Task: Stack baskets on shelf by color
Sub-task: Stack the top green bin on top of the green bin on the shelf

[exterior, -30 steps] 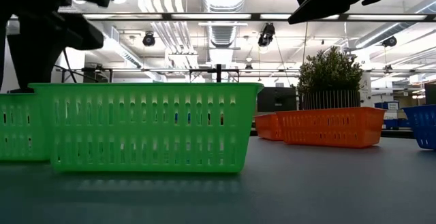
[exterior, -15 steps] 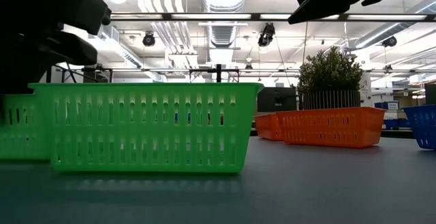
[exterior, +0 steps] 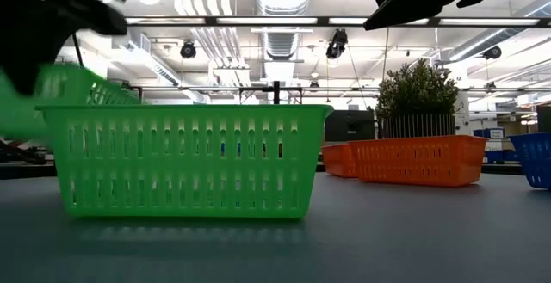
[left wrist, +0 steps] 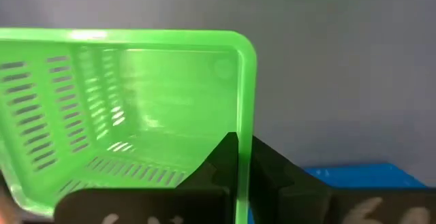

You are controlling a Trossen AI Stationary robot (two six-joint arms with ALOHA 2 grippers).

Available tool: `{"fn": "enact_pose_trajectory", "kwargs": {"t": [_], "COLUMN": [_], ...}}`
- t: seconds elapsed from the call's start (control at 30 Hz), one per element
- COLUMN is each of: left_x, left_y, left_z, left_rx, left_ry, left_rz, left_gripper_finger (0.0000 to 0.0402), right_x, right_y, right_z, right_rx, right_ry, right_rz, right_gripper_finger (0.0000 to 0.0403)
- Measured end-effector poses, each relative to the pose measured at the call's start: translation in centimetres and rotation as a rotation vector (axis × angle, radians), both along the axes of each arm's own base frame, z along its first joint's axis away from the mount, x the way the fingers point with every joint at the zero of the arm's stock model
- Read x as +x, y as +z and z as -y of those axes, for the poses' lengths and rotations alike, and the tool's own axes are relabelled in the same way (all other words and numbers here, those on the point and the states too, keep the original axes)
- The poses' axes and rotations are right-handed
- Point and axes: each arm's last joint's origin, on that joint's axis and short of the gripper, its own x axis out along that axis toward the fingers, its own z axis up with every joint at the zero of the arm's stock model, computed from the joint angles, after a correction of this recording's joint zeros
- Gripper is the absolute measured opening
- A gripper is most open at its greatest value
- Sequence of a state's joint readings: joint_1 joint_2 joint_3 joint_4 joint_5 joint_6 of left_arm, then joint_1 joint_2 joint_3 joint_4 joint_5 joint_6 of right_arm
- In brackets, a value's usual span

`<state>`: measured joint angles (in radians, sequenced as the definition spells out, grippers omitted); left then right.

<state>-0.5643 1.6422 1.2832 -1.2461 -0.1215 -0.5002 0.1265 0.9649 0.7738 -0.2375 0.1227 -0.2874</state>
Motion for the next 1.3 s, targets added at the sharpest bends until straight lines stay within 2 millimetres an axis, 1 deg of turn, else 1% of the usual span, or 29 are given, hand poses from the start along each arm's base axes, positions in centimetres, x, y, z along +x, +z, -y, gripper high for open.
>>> {"fn": "enact_pose_trajectory", "kwargs": {"t": [0.1, 0.27, 0.37, 0.5, 0.73, 0.9, 1.0, 1.07, 1.13, 1.3], "left_x": [-0.2, -0.2, 0.0, 0.3, 0.5, -0.1, -0.5, -0.5, -0.5, -1.0], "left_y": [1.8, 4.3, 5.7, 6.6, 7.2, 7.4, 7.3, 7.0, 6.6, 6.1], "left_z": [-1.2, -3.9, -5.9, -9.2, -16.2, -21.5, -24.1, -25.4, -26.3, -27.4], "left_rx": [0.033, 0.09, 0.126, 0.17, 0.269, 0.298, 0.311, 0.296, 0.264, 0.248], "left_ry": [-0.005, -0.014, -0.035, -0.06, -0.094, -0.024, 0.025, 0.04, 0.044, 0.066], "left_rz": [0.041, 0.112, 0.161, 0.165, 0.104, 0.079, 0.082, 0.098, 0.123, 0.124], "left_gripper_finger": [0.0, 0.0, 0.0, 0.0, 0.0, 0.0, 0.0, 0.0, 0.0, 0.0], "right_x": [0.0, 0.0, 0.0, 0.0, 0.0, 0.0, 0.0, 0.0, 0.0, 0.0], "right_y": [0.0, 0.0, 0.0, 0.0, 0.0, 0.0, 0.0, 0.0, 0.0, 0.0], "right_z": [0.0, 0.0, 0.0, 0.0, 0.0, 0.0, 0.0, 0.0, 0.0, 0.0], "right_rx": [0.0, 0.0, 0.0, 0.0, -0.001, -0.001, -0.001, -0.002, -0.003, -0.002], "right_ry": [0.0, 0.0, 0.0, 0.0, 0.0, 0.0, 0.0, 0.0, 0.001, 0.0], "right_rz": [0.0, 0.001, 0.001, 0.002, 0.001, 0.001, 0.001, 0.001, 0.001, -0.001], "right_gripper_finger": [0.0009, 0.0009, 0.0009, 0.0009, 0.0009, 0.0009, 0.0009, 0.0009, 0.0009, 0.0009]}}
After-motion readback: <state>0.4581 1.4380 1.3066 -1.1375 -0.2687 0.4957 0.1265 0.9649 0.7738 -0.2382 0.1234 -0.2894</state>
